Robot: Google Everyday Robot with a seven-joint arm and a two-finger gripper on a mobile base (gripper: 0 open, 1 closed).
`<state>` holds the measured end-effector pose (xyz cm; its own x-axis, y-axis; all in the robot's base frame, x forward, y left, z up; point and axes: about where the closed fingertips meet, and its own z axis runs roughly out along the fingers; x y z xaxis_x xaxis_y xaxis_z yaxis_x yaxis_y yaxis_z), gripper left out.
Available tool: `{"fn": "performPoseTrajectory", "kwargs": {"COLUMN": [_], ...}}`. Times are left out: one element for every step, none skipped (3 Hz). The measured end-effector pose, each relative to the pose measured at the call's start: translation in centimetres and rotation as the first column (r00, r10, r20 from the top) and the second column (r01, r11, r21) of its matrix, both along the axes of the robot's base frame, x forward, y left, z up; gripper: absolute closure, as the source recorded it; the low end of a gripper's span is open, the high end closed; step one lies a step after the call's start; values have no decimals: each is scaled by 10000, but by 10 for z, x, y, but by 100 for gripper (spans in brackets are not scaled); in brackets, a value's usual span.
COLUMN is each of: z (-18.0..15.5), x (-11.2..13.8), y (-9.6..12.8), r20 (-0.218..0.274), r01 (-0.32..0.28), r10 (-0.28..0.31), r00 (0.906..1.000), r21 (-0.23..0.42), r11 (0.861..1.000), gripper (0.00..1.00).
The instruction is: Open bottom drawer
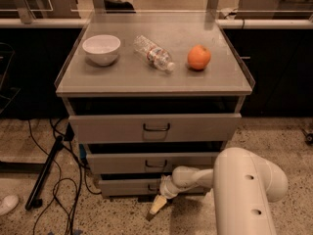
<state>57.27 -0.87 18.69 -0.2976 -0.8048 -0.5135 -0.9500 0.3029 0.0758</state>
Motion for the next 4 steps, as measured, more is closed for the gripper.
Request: {"fn": "performPoseTrajectory", "kwargs": {"z": [-5,-5,8,46], "x": [-3,-3,-25,-52], "y": [10,10,12,4], "r20": [-220,-221,-590,-548], "r01": [-294,-294,-289,521], "r10": [293,293,300,-469], "r00": [9993,9993,9978,9974], "r21": [-50,-50,196,969], "r11": [9996,9996,9994,9939], "gripper": [0,0,0,0]}}
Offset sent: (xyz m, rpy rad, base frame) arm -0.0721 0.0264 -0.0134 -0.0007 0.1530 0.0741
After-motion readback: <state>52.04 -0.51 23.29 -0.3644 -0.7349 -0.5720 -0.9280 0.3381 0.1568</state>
